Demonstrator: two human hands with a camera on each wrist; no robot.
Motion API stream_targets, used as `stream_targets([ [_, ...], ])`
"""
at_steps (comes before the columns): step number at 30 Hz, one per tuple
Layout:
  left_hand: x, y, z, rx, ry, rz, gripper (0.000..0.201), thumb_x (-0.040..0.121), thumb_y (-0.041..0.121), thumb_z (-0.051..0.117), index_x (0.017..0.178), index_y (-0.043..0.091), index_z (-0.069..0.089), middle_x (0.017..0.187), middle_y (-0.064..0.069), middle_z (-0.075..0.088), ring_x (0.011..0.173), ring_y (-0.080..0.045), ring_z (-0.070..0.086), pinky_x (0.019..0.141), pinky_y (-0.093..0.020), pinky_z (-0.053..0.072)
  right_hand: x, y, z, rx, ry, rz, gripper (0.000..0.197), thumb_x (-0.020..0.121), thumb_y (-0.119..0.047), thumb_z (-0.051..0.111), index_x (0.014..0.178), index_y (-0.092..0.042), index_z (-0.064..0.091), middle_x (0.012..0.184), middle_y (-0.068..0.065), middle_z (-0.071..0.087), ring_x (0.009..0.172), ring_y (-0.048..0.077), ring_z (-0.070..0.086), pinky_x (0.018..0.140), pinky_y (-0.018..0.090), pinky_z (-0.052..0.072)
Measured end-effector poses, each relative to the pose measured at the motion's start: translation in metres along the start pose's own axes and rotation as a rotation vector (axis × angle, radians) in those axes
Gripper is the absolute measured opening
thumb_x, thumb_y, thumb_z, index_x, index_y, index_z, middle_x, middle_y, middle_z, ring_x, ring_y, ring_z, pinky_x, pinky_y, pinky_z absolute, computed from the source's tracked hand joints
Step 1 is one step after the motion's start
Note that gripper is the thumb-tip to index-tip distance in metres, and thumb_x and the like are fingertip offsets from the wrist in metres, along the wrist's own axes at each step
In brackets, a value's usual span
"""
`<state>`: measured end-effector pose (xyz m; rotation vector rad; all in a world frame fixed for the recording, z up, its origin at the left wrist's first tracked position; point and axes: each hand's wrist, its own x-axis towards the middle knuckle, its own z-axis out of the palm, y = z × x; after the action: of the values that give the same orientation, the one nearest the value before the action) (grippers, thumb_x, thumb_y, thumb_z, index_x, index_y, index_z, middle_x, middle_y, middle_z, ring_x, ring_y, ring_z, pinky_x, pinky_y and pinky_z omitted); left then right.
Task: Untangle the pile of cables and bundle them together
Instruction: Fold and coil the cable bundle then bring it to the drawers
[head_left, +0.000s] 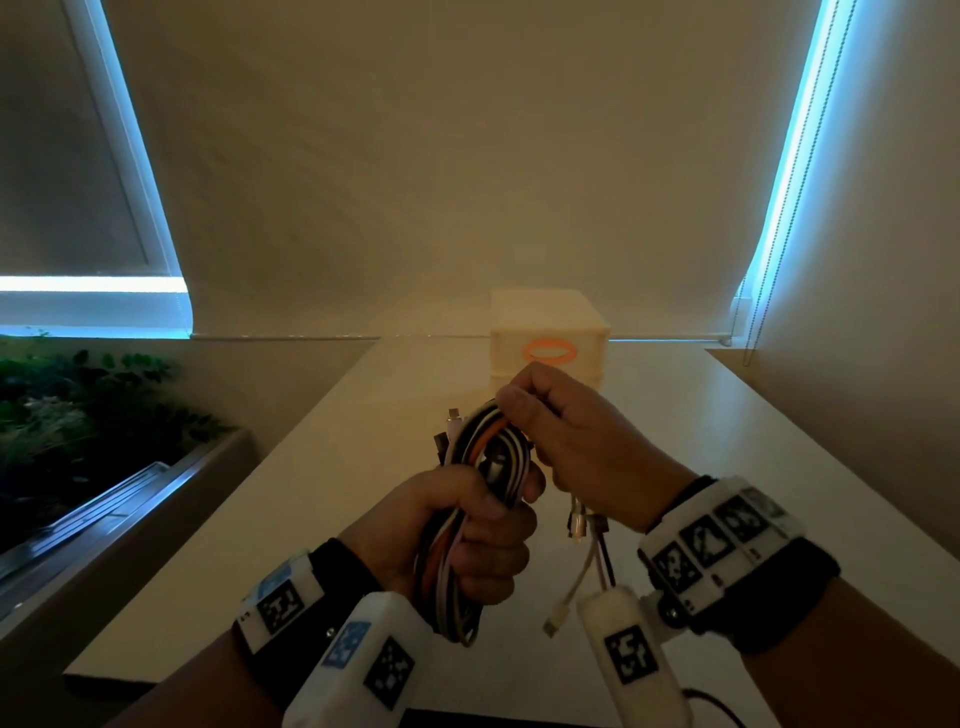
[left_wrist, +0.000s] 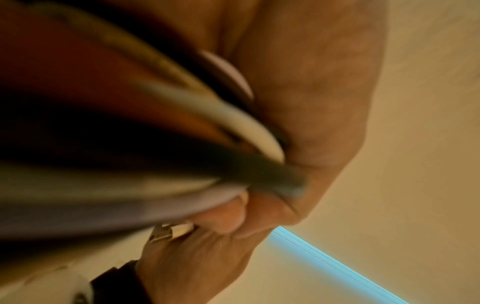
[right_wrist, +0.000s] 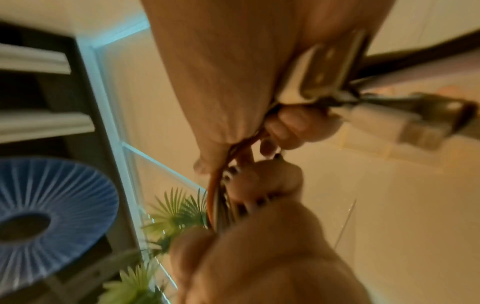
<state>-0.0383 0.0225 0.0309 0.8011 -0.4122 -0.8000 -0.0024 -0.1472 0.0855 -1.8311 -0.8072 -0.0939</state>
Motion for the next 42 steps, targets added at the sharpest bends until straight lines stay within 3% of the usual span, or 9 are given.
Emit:
stream_targets([
  [3,0.002,0.0,-0.003,0.001,0.054,0.042,0.019,0.087,0.005,0.057,0.105,0.007,0.056,0.065,0.0,0.047,0.052,-0.011,0.05,0.052,-0.024,0.041,-0.002,0.008,0.007,-0.084,0.042,-0.033,0.019,0.103,-0.033,0.045,0.095,-0.017,0.051,0.071,-0.003,0.055,0.049,0.003,0.052,0.048,0.015,0.039],
  [9,-0.001,0.0,-0.008,0.022,0.048,0.065,0.02,0.089,0.007,0.055,0.109,0.005,0.055,0.072,-0.004,0.054,0.058,-0.015,0.055,0.056,-0.027,0.047,-0.002,0.009,-0.007,0.218,-0.115,0.193,0.011,0.101,-0.028,0.048,0.098,-0.018,0.048,0.059,-0.008,0.045,0.043,0.011,0.031,0.042,0.024,0.024],
  [15,-0.001,0.003,-0.004,-0.008,0.091,0.125,0.023,0.086,0.008,0.06,0.108,0.003,0.056,0.074,-0.008,0.056,0.063,-0.02,0.058,0.058,-0.029,0.051,-0.005,0.011,-0.013,0.197,-0.156,0.254,0.021,0.103,-0.034,0.045,0.101,-0.013,0.049,0.061,0.001,0.049,0.047,0.018,0.047,0.044,0.028,0.045],
  [20,0.0,0.002,-0.005,-0.02,0.199,0.159,0.026,0.076,0.005,0.07,0.1,0.004,0.061,0.076,-0.01,0.055,0.07,-0.024,0.058,0.061,-0.031,0.054,-0.006,0.023,-0.006,0.408,-0.139,0.374,0.018,0.104,-0.034,0.044,0.101,-0.017,0.05,0.066,0.0,0.042,0.05,0.012,0.036,0.044,0.026,0.038],
  [28,0.0,0.007,0.001,0.038,0.185,0.187,0.021,0.078,0.007,0.068,0.098,0.006,0.062,0.074,-0.008,0.054,0.073,-0.023,0.055,0.066,-0.031,0.05,0.0,0.022,0.006,0.104,-0.006,0.263,0.03,0.103,-0.042,0.038,0.091,-0.018,0.049,0.063,-0.003,0.042,0.049,0.011,0.036,0.043,0.023,0.028],
  [31,0.0,0.008,0.004,0.08,0.238,0.231,0.021,0.073,0.008,0.07,0.093,0.007,0.064,0.078,-0.008,0.054,0.078,-0.024,0.054,0.074,-0.036,0.047,0.0,0.024,0.013,-0.036,0.005,0.207,0.035,0.104,-0.045,0.033,0.086,-0.021,0.051,0.067,-0.007,0.053,0.052,0.006,0.047,0.048,0.02,0.033],
  [34,-0.002,0.004,0.004,0.146,0.356,0.245,0.019,0.068,0.01,0.068,0.087,0.008,0.067,0.087,-0.01,0.055,0.084,-0.024,0.054,0.079,-0.04,0.047,-0.004,0.024,0.017,-0.006,-0.068,0.258,0.042,0.105,-0.046,0.027,0.087,-0.019,0.054,0.065,-0.007,0.057,0.047,0.0,0.051,0.041,0.015,0.037],
  [38,-0.003,-0.002,0.008,0.204,0.517,0.257,0.016,0.064,0.009,0.069,0.08,0.01,0.072,0.083,-0.009,0.056,0.075,-0.023,0.055,0.073,-0.039,0.048,-0.008,0.032,0.028,-0.029,-0.051,0.296,0.045,0.103,-0.053,0.024,0.089,-0.02,0.052,0.073,0.001,0.052,0.045,0.006,0.047,0.041,0.023,0.039],
  [42,-0.001,-0.002,0.017,0.244,0.552,0.298,0.01,0.07,0.006,0.065,0.077,0.009,0.072,0.075,-0.01,0.061,0.062,-0.023,0.065,0.058,-0.035,0.056,-0.011,0.036,0.038,0.092,-0.014,0.326,0.045,0.102,-0.054,0.025,0.092,-0.018,0.051,0.074,0.005,0.05,0.047,0.013,0.046,0.04,0.027,0.039],
])
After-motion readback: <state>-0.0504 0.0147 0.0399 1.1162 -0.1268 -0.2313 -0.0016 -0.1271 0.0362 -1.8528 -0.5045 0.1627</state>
